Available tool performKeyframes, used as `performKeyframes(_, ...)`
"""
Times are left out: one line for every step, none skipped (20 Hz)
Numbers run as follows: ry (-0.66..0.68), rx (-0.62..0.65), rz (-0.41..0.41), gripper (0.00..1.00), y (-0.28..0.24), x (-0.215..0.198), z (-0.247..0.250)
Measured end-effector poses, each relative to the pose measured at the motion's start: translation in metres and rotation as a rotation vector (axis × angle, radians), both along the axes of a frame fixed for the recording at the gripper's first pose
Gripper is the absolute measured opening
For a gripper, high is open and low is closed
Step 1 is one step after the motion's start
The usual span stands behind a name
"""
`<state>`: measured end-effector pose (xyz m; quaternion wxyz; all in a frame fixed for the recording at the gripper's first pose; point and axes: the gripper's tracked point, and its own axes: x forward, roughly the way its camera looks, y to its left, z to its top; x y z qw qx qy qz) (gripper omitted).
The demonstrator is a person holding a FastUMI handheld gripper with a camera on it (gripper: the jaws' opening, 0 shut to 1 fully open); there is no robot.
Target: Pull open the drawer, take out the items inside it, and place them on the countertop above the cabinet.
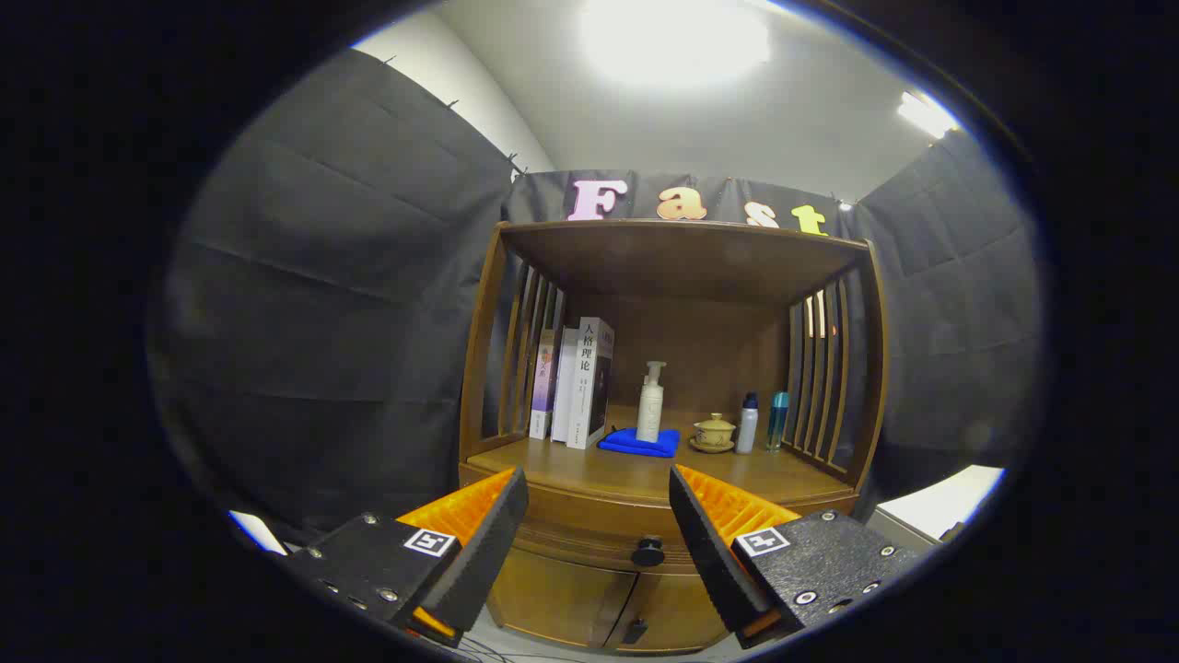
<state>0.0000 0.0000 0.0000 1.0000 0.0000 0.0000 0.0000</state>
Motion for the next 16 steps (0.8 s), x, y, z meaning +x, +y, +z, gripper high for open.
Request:
performKeyframes(0.0, 0.007, -0.012, 0.95, -0.005, 0.0, 0.0)
performKeyframes(-0.001, 0.013, -0.025, 0.95, -0.01, 0.0, 0.001)
performKeyframes(-0.003, 0.018, -0.034, 0.94, -0.013, 0.001, 0.0)
performKeyframes(-0.006, 0.022, -0.041, 0.95, -0.015, 0.0, 0.001)
performKeyframes(-0.006, 0.027, -0.049, 0.94, -0.019, 0.001, 0.001)
performKeyframes(-0.005, 0.03, -0.051, 0.95, -0.02, 0.001, 0.0)
performKeyframes(-0.001, 0.03, -0.054, 0.95, -0.021, 0.002, -0.003)
performKeyframes(0.001, 0.03, -0.057, 0.95, -0.022, 0.002, -0.005)
performKeyframes(0.003, 0.028, -0.058, 0.95, -0.023, 0.002, -0.005)
performKeyframes(0.003, 0.026, -0.057, 0.95, -0.022, 0.002, -0.006)
performKeyframes(0.003, 0.023, -0.055, 0.95, -0.022, 0.003, -0.006)
performKeyframes(0.003, 0.022, -0.051, 0.95, -0.021, 0.003, -0.007)
performKeyframes(0.003, 0.023, -0.047, 0.95, -0.02, 0.003, -0.008)
performKeyframes(0.003, 0.023, -0.043, 0.95, -0.019, 0.003, -0.009)
performKeyframes(0.005, 0.021, -0.045, 0.95, -0.02, 0.003, -0.01)
performKeyframes(0.006, 0.018, -0.048, 0.95, -0.022, 0.004, -0.011)
